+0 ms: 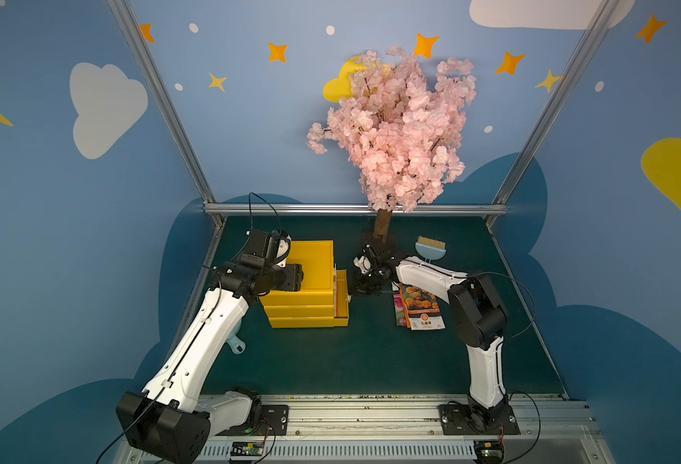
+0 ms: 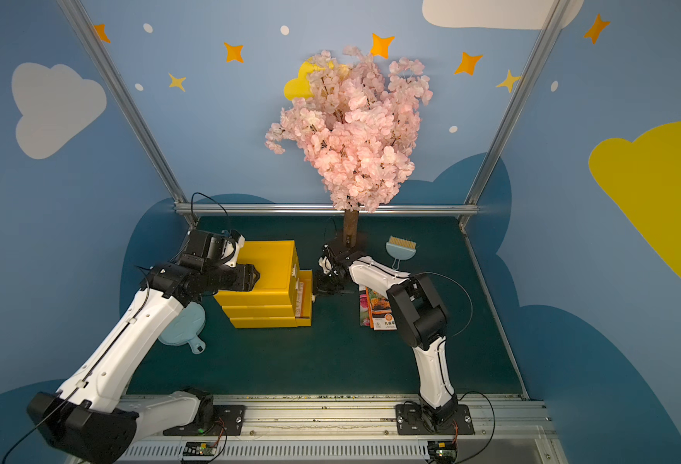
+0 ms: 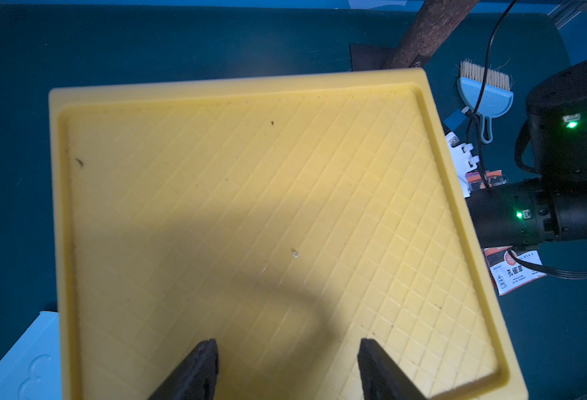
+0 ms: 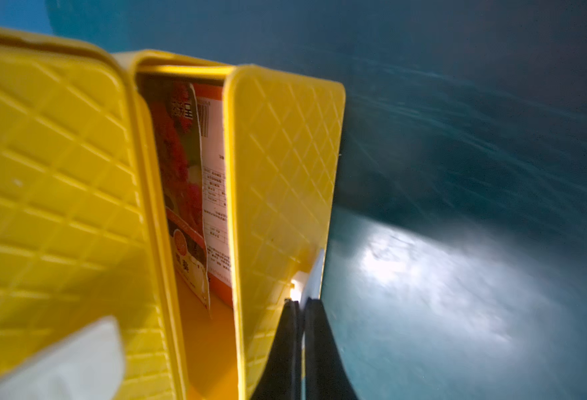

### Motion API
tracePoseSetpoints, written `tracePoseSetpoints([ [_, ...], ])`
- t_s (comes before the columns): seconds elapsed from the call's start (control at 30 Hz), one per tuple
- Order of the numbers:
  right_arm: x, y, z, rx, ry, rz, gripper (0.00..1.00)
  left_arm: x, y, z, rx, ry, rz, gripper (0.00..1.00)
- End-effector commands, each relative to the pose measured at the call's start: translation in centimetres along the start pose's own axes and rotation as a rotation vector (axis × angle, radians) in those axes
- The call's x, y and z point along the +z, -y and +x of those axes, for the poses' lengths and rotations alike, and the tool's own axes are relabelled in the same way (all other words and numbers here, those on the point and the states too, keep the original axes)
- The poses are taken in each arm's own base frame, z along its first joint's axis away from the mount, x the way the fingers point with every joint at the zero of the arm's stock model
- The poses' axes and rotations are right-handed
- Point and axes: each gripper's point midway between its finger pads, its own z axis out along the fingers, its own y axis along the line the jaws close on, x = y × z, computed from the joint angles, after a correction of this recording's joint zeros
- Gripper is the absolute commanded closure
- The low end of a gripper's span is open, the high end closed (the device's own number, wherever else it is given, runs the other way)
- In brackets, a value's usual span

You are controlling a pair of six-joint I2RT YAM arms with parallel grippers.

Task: Take the seed bags out of the drawer
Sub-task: Open the drawer in the storage box.

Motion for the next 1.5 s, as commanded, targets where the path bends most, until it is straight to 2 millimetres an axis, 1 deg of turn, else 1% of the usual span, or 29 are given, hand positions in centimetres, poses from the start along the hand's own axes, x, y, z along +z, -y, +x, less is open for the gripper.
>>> tracePoseSetpoints([
  [0.0,-2.1,0.3,0.3,-0.027,0.009,0.012,1.0,0.3,-0.7,2.8,-0.029,-0.126,-0.021,0.31],
  [0.2,-3.1,2.2,0.7,-0.005,0.01,0.029,1.0,0.4,-0.7,2.7,-0.027,-0.128,-0.023,0.31],
  [0.43,-4.2,3.9,0.8,0.011,0.023,0.041,1.0,0.5,-0.7,2.7,-0.027,-0.132,-0.021,0.31],
  [0.57,-5.0,4.4,0.5,0.016,0.038,0.045,1.0,0.6,-0.7,2.8,-0.028,-0.134,-0.022,0.31],
  [0.8,-5.7,5.4,-0.1,0.03,0.054,0.065,1.0,0.5,-0.6,2.8,-0.027,-0.134,-0.021,0.31],
  [1.13,-5.7,6.6,-0.1,0.044,0.057,0.094,1.0,0.7,-0.6,2.8,-0.028,-0.138,-0.019,0.32],
  [1.17,-5.9,6.6,-0.2,0.041,0.062,0.097,0.98,0.6,-0.6,2.8,-0.029,-0.139,-0.018,0.32],
  [1.23,-6.2,6.6,-0.2,0.038,0.072,0.106,0.86,0.6,-0.6,2.8,-0.028,-0.139,-0.018,0.32],
  [1.37,-7.2,6.7,-0.6,0.036,0.096,0.12,0.71,0.6,-0.6,2.8,-0.029,-0.139,-0.018,0.32],
  [1.47,-8.0,6.8,-0.8,0.035,0.115,0.128,0.63,0.6,-0.6,2.8,-0.028,-0.138,-0.016,0.32],
])
